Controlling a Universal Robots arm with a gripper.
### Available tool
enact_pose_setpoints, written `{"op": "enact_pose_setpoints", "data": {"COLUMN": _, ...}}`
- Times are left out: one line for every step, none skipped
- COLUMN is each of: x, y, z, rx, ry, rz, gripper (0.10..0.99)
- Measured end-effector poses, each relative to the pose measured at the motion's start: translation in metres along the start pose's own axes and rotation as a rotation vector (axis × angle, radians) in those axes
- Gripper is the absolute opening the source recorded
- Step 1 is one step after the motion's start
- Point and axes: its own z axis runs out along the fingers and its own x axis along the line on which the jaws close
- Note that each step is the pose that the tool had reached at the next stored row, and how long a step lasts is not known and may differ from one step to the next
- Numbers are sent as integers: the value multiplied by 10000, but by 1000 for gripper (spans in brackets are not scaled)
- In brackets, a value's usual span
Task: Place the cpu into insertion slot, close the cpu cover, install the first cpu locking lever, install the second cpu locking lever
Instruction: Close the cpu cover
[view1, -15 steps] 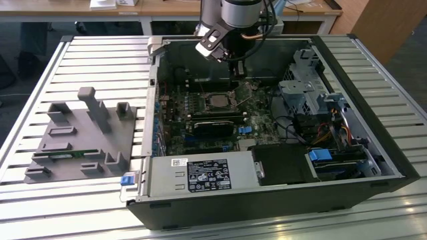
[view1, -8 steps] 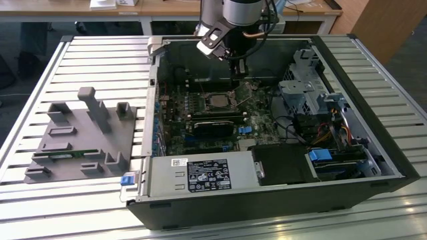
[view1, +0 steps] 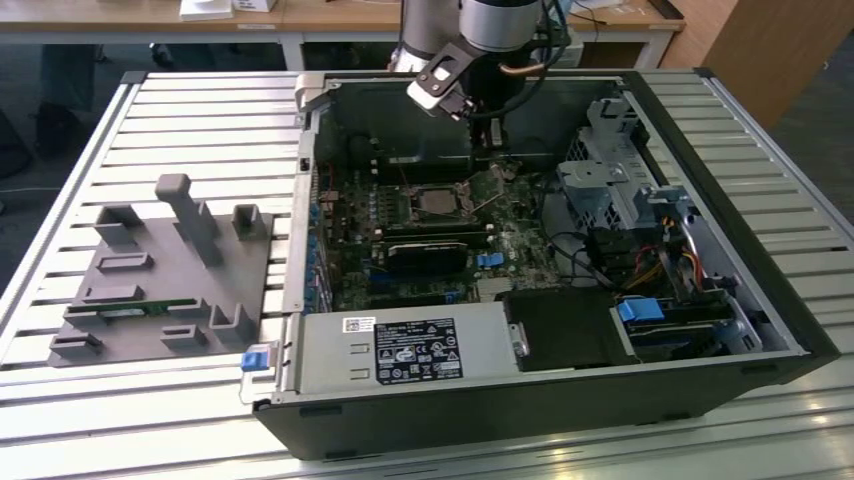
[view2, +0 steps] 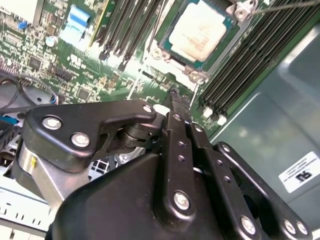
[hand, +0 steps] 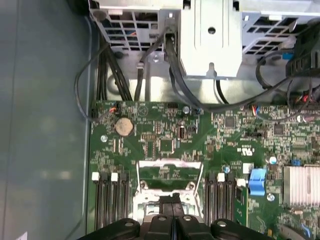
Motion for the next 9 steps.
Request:
{"op": "enact_pose_setpoints", "data": {"x": 0, "y": 13, "z": 1, "rx": 1, "ry": 1, "rz": 0, "gripper": 106}}
{"op": "enact_pose_setpoints", "data": {"x": 0, "y": 24, "z": 2, "rx": 2, "ry": 2, "rz": 0, "gripper": 106}}
{"op": "enact_pose_setpoints", "data": {"x": 0, "y": 32, "z": 2, "rx": 4, "ry": 1, "rz": 0, "gripper": 106}}
{"op": "enact_pose_setpoints", "data": {"x": 0, "y": 35, "z": 2, "rx": 4, "ry": 1, "rz": 0, "gripper": 106}}
{"op": "enact_pose_setpoints", "data": {"x": 0, "y": 37, "z": 2, "rx": 4, "ry": 2, "rz": 1, "gripper": 106}}
{"op": "enact_pose_setpoints", "data": {"x": 0, "y": 42, "z": 3, "rx": 5, "ry": 2, "rz": 0, "gripper": 106}}
{"op": "enact_pose_setpoints", "data": {"x": 0, "y": 54, "z": 4, "rx": 5, "ry": 2, "rz": 0, "gripper": 106}}
{"op": "enact_pose_setpoints", "data": {"x": 0, "y": 71, "z": 8, "rx": 5, "ry": 5, "rz": 0, "gripper": 106}}
{"op": "enact_pose_setpoints", "data": {"x": 1, "y": 96, "z": 13, "rx": 8, "ry": 4, "rz": 1, "gripper": 106}}
